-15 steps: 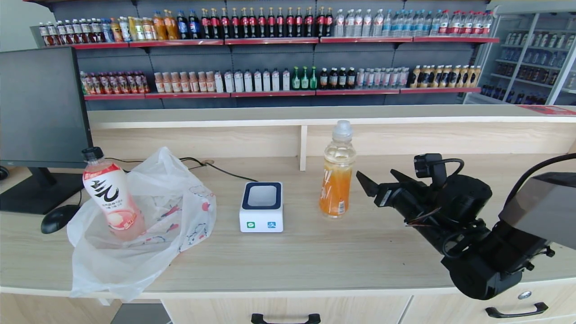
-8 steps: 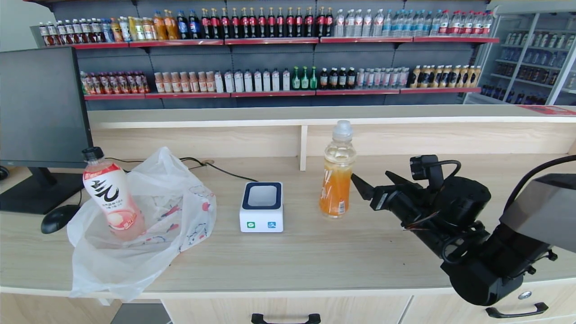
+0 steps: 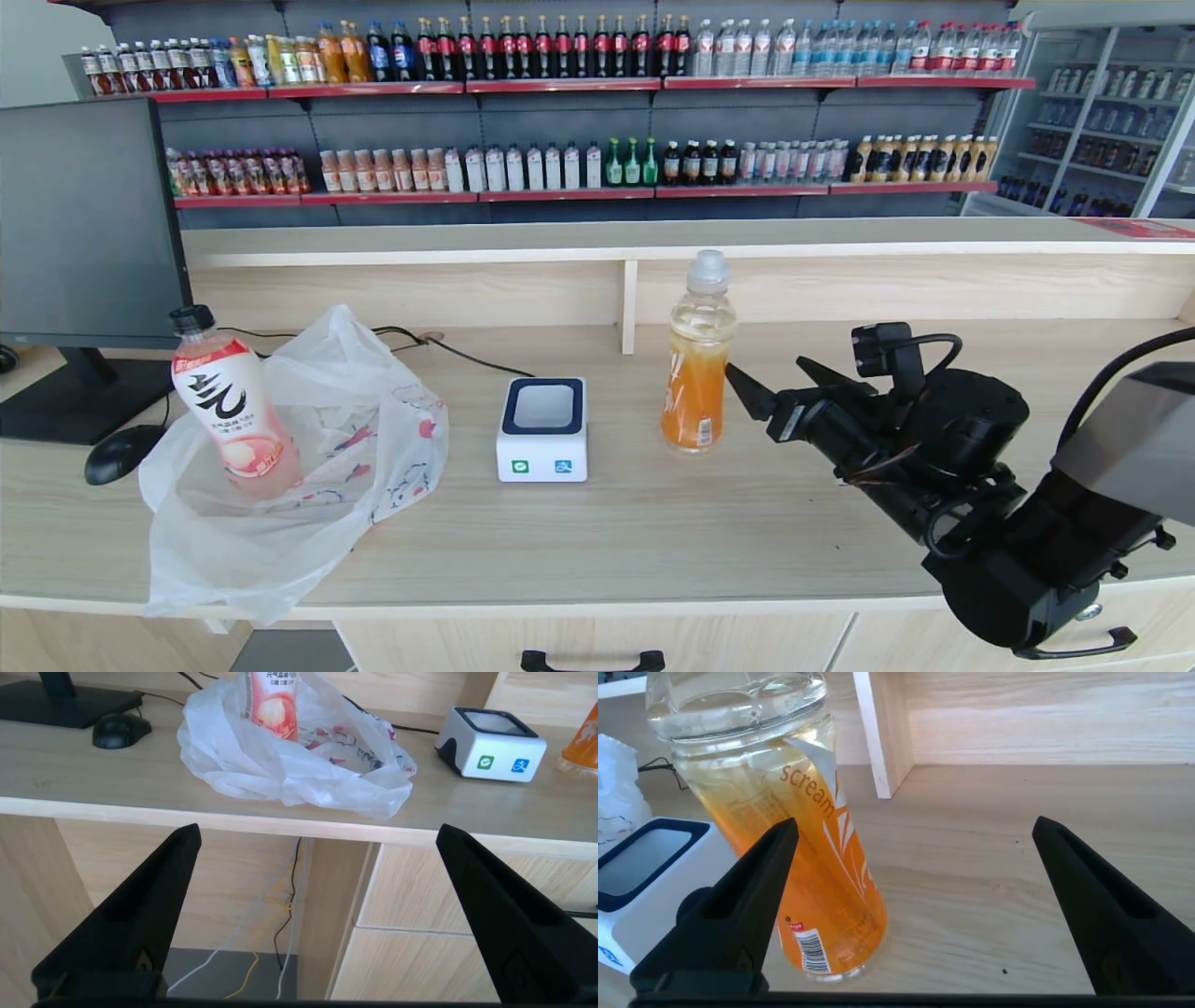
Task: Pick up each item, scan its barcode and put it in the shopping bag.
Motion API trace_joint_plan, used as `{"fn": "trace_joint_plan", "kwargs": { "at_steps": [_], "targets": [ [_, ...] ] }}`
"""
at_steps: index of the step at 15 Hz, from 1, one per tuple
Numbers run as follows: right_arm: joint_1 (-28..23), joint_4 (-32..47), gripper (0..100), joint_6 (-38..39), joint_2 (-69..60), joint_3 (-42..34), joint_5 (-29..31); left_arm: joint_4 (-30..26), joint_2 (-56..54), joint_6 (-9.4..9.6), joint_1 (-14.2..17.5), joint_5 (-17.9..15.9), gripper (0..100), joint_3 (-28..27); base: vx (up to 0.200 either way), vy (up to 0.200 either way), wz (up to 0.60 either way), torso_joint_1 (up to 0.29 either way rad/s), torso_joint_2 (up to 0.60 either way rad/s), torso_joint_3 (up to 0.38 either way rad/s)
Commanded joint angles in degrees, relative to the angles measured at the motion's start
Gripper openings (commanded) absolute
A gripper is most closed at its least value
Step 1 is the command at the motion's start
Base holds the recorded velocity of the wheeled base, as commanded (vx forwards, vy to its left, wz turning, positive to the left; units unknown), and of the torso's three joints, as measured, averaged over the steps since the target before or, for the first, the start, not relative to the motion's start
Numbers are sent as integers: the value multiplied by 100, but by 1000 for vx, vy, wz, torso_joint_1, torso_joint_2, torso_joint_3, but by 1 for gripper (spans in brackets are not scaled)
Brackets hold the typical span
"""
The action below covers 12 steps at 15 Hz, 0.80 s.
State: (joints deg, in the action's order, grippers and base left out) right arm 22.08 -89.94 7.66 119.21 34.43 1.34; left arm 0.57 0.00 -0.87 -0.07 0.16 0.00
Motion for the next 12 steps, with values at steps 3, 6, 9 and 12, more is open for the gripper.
{"fn": "trace_joint_plan", "kwargs": {
  "at_steps": [3, 6, 9, 12],
  "targets": [
    [271, -6, 100, -1, 41, -6, -2, 4, 0, -1, -1, 2, 100, 0, 0, 0, 0, 0, 0, 0],
    [297, -6, 100, -1, 23, -24, -2, 4, 0, -1, -1, 2, 100, 0, 0, 0, 0, 0, 0, 0],
    [385, -6, 100, -1, 14, -41, -2, -5, 0, 7, -1, 2, 100, 0, 0, 0, 0, 0, 0, 0],
    [420, -6, 100, -1, 6, -76, 7, -5, 0, -1, -1, 2, 100, 0, 0, 0, 0, 0, 0, 0]
  ]
}}
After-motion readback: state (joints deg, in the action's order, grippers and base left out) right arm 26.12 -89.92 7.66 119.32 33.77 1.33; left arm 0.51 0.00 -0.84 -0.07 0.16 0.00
